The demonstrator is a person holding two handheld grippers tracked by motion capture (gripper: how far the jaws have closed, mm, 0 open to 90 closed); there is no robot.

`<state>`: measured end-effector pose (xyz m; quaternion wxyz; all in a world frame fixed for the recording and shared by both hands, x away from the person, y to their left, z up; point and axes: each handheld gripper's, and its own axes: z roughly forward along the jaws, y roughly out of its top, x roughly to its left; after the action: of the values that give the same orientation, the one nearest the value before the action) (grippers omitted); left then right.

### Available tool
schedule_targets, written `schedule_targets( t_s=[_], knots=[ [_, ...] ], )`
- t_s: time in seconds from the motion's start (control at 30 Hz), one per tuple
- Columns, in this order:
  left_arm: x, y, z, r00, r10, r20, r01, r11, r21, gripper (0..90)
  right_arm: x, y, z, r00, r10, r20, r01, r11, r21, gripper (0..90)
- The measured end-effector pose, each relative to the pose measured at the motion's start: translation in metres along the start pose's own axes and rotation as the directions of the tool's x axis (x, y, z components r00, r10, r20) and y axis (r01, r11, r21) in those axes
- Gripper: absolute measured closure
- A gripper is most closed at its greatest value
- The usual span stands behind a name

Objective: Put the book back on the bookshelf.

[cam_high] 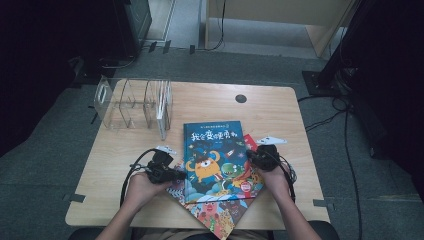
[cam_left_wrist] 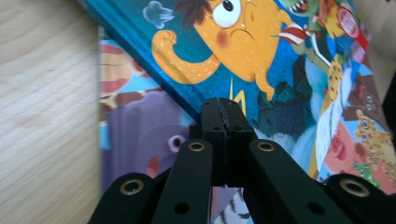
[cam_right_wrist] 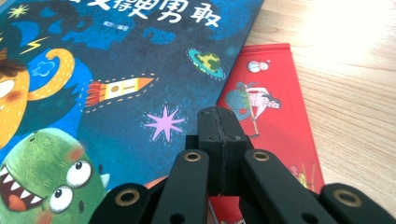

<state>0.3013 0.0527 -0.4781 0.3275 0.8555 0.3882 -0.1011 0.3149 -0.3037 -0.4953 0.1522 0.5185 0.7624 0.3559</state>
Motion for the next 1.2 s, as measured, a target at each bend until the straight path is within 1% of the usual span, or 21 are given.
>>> schedule_targets(
  t_s=[0.07,0.23,0.4,0.47,0.5,0.57,0.6,0.63,0.67,0.7,0.73,0.8,0.9,0.93,0.97,1.0,1.07,1.1,1.13,1.2],
  knots=[
    [-0.003,0.0,0.002,1.0,0.007,-0.004,-0.007,1.0,-0.001,90.0,-0.001,0.0,0.0,1.0,0.005,0.006,-0.005,1.0,-0.001,90.0],
    [-0.009,0.0,0.006,0.9999,0.011,0.009,-0.011,0.9999,-0.002,90.0,-0.003,0.0,0.0,0.9996,0.014,0.022,-0.014,1.0,-0.002,90.0],
    [-0.014,0.0,0.01,0.9997,0.016,0.016,-0.016,0.9999,-0.006,90.0,-0.005,0.001,-0.001,0.9993,0.007,0.037,-0.007,1.0,-0.006,90.0],
    [-0.016,0.0,0.011,0.9996,0.017,0.021,-0.017,0.9998,-0.01,90.0,-0.005,0.001,-0.001,0.9989,0.0,0.047,0.0,1.0,-0.011,90.0],
    [-0.017,0.0,0.012,0.9995,0.024,0.02,-0.024,0.9997,-0.009,90.0,-0.005,0.001,-0.002,0.9987,0.004,0.051,-0.003,1.0,-0.014,90.0],
    [-0.02,0.0,0.014,0.9996,0.021,0.018,-0.021,0.9997,-0.014,90.0,-0.006,0.002,-0.003,0.9987,0.006,0.051,-0.005,1.0,-0.022,90.0],
    [-0.02,0.001,0.014,0.9993,0.033,0.02,-0.032,0.9994,-0.01,90.0,-0.007,0.002,-0.004,0.9988,0.009,0.047,-0.007,0.999,-0.033,90.0],
    [-0.02,0.002,0.014,0.9992,0.035,0.017,-0.035,0.9994,-0.005,89.9,-0.007,0.002,-0.006,0.9989,0.01,0.046,-0.008,0.999,-0.045,90.0],
    [-0.02,0.003,0.013,0.9992,0.039,0.006,-0.039,0.9993,0.002,89.2,-0.006,0.003,-0.008,0.999,0.008,0.044,-0.006,0.999,-0.054,90.0],
    [-0.018,0.004,0.012,0.9993,0.036,0.001,-0.036,0.9993,-0.005,89.1,-0.006,0.003,-0.009,0.9992,0.006,0.039,-0.004,0.998,-0.061,90.0],
    [-0.016,0.004,0.01,0.9996,0.028,0.003,-0.028,0.9995,-0.014,89.1,-0.005,0.003,-0.01,0.9994,0.007,0.033,-0.005,0.998,-0.06,90.0],
    [-0.012,0.005,0.005,1.0,0.007,-0.006,-0.007,0.9994,-0.033,89.2,-0.004,0.002,-0.012,0.9998,0.004,0.017,-0.003,0.998,-0.055,90.0],
    [-0.004,0.008,-0.002,0.9997,-0.013,-0.021,0.012,0.9979,-0.064,88.9,-0.002,0.0,-0.012,1.0,0.0,0.003,0.001,0.999,-0.051,90.0],
    [-0.003,0.01,-0.003,0.9994,-0.013,-0.032,0.011,0.9975,-0.07,87.8,-0.001,0.0,-0.011,1.0,-0.001,-0.001,0.001,0.999,-0.047,90.0],
    [-0.002,0.012,-0.005,0.9982,-0.004,-0.06,-0.001,0.9973,-0.073,87.1,0.0,-0.001,-0.011,1.0,-0.004,-0.002,0.004,0.999,-0.046,90.0],
    [-0.001,0.014,-0.005,0.9976,0.003,-0.07,-0.008,0.9972,-0.074,85.8,0.001,-0.002,-0.011,0.9999,-0.008,-0.007,0.008,0.999,-0.044,90.0],
    [0.001,0.017,-0.006,0.9971,-0.001,-0.076,-0.005,0.9967,-0.081,83.2,0.004,-0.003,-0.012,0.9998,-0.014,-0.015,0.014,0.999,-0.043,90.0],
    [0.002,0.019,-0.006,0.996,0.0,-0.089,-0.007,0.9964,-0.084,82.2,0.006,-0.004,-0.013,0.9997,-0.017,-0.02,0.016,0.999,-0.041,90.0],
    [0.003,0.021,-0.005,0.9959,-0.002,-0.09,-0.005,0.9963,-0.086,80.9,0.008,-0.005,-0.013,0.9994,-0.027,-0.022,0.026,0.999,-0.042,90.0],
    [0.005,0.025,-0.004,0.9955,-0.003,-0.095,-0.005,0.9958,-0.092,78.5,0.011,-0.007,-0.014,0.9991,-0.031,-0.028,0.029,0.999,-0.043,90.0]
  ],
)
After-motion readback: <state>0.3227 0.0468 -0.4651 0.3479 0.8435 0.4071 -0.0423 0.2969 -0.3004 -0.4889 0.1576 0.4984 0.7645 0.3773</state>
